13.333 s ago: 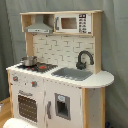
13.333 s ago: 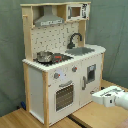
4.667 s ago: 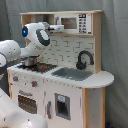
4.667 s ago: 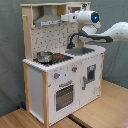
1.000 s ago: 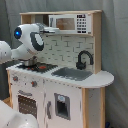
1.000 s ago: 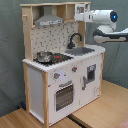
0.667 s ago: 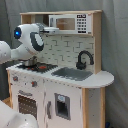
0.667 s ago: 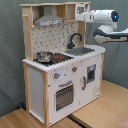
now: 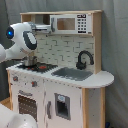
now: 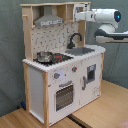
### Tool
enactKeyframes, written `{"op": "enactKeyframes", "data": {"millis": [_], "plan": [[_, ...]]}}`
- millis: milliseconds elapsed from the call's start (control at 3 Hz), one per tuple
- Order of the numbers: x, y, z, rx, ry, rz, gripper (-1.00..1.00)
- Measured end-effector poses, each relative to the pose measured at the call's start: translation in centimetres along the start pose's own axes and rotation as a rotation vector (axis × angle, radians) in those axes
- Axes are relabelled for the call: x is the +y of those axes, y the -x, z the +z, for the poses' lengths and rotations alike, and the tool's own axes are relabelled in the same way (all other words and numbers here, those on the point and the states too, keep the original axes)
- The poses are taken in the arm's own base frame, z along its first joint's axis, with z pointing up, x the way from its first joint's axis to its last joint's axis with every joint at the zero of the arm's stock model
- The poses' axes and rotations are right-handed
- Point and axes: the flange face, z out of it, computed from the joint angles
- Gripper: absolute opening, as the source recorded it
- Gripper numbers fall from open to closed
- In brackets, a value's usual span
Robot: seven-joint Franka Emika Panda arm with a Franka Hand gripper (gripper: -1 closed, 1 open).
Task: Play with the kitchen
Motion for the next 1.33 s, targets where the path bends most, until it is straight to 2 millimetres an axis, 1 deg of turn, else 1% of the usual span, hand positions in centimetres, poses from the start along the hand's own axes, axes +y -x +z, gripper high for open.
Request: {"op": "enactKeyframes", "data": {"millis": [333, 667, 1000, 1333], "plan": [[4.0, -0.7, -2.2, -0.024, 0.099, 0.045, 1.0], [5.4, -2.1, -3.0, -0.049, 0.138, 0.09, 1.0], [5.9, -3.1, -2.9, -0.072, 0.154, 0.123, 1.0], [6.0, -4.2, -2.4, -0.102, 0.161, 0.163, 1.0]]}}
